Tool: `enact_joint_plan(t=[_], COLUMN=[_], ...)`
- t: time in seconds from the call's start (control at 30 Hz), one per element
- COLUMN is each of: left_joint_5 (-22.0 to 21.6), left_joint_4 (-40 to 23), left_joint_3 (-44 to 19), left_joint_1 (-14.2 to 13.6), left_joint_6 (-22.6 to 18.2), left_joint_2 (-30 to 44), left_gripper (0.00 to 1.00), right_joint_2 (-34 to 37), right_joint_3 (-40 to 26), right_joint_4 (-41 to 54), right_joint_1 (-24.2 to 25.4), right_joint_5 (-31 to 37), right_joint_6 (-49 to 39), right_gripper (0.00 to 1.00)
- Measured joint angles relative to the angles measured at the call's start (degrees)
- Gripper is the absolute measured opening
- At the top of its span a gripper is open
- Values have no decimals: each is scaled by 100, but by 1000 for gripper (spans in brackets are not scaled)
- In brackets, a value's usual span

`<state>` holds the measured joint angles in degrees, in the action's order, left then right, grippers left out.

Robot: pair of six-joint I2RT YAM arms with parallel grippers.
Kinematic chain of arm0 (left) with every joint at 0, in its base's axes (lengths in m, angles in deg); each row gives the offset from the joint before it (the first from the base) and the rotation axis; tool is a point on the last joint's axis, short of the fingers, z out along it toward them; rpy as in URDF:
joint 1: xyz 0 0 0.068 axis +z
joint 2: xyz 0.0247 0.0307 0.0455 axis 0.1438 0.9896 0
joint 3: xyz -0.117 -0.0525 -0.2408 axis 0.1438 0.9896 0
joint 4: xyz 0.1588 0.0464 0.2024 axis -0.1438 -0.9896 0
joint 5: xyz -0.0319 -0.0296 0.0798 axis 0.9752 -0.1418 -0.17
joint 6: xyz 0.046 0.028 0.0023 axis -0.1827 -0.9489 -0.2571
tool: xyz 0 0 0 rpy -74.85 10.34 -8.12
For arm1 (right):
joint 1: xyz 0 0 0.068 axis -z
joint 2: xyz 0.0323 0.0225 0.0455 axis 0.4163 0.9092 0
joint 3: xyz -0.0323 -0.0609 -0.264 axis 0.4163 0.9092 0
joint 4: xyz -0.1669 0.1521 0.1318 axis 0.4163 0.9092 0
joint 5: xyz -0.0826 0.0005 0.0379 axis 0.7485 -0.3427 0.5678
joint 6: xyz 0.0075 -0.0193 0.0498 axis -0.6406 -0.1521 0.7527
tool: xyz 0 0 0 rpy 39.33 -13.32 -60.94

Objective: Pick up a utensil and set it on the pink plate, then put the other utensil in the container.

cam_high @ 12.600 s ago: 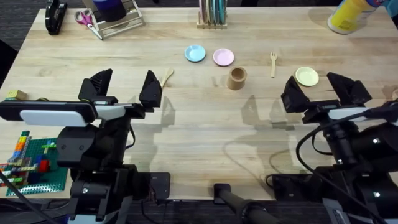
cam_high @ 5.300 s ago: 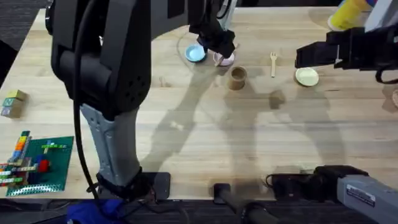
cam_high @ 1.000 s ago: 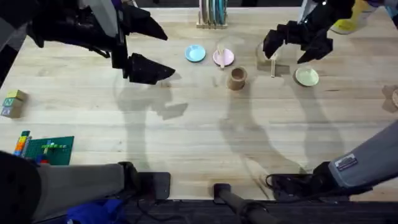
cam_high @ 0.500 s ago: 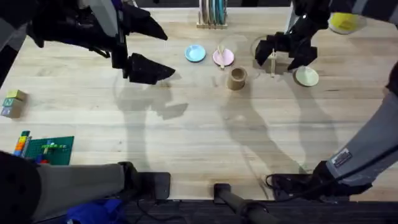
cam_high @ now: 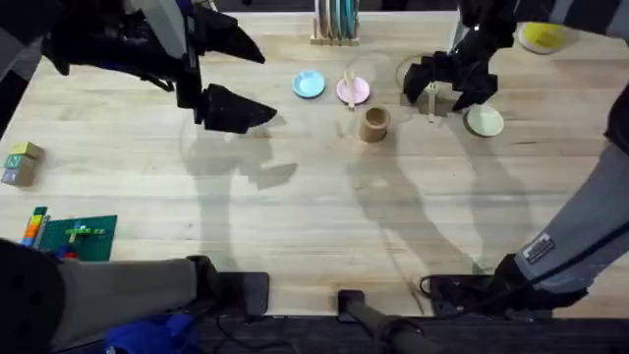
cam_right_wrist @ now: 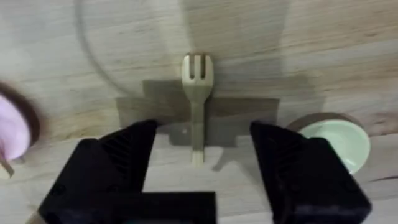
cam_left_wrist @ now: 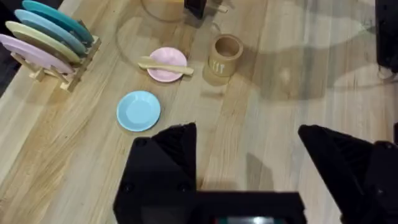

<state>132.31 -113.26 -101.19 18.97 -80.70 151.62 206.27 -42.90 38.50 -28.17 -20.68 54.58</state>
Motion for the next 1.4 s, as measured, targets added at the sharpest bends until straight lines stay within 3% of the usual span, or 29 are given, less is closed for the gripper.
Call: enact_joint_plan(t=[0.03, 0.1, 0.33, 0.4, 1.13, 1.4], left_joint_5=[0, 0, 0, 0, 0, 0], left_joint_4=[-1, -1, 0, -1, 0, -1], left_joint_3=[0, 0, 0, 0, 0, 0], left_joint_1=[0, 0, 0, 0, 0, 0], left_joint_6=[0, 0, 0, 0, 0, 0], left_joint_2=[0, 0, 0, 0, 0, 0], left_gripper=[996, 995, 995, 995, 995, 995], right_joint_2=[4, 9, 21, 24, 24, 18], right_joint_3=[0, 0, -1, -14, -82, -452], right_joint_4=[-9, -58, -243, -253, 9, 366], right_joint_1=[2, 17, 26, 26, 22, 20], right_joint_5=[23, 56, 50, 45, -1, -20], right_joint_6=[5, -3, 17, 18, -275, -604], right_gripper=[887, 682, 178, 92, 29, 31])
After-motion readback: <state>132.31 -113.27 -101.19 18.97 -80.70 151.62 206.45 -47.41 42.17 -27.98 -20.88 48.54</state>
